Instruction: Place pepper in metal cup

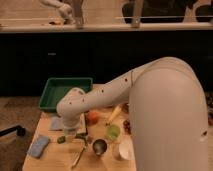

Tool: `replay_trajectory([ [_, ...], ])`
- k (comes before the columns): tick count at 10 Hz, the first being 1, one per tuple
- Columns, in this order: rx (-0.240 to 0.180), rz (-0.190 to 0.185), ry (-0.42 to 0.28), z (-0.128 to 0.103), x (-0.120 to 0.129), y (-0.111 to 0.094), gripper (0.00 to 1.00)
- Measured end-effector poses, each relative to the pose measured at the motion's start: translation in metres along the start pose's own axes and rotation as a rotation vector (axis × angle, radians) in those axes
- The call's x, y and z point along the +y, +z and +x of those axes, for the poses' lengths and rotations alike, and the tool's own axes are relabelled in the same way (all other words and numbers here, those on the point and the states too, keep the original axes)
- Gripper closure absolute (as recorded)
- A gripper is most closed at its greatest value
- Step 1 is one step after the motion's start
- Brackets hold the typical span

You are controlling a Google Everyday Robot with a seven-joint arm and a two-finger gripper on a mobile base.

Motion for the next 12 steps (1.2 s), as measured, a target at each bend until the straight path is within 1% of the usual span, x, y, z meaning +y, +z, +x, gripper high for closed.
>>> replay_trajectory([
  [3,0.0,0.001,0.002,0.001,0.0,0.0,1.0],
  [4,-0.008,0.003,0.005,0.0,-0.001,0.001,1.0],
  [6,-0.032,0.008,0.048,0.008,-0.007,0.004,1.0],
  [9,-0.065,0.017,0.082,0.017,-0.009,0.002,1.0],
  [12,-0.089,0.029,0.11,0.025,-0.009,-0.002,1.0],
])
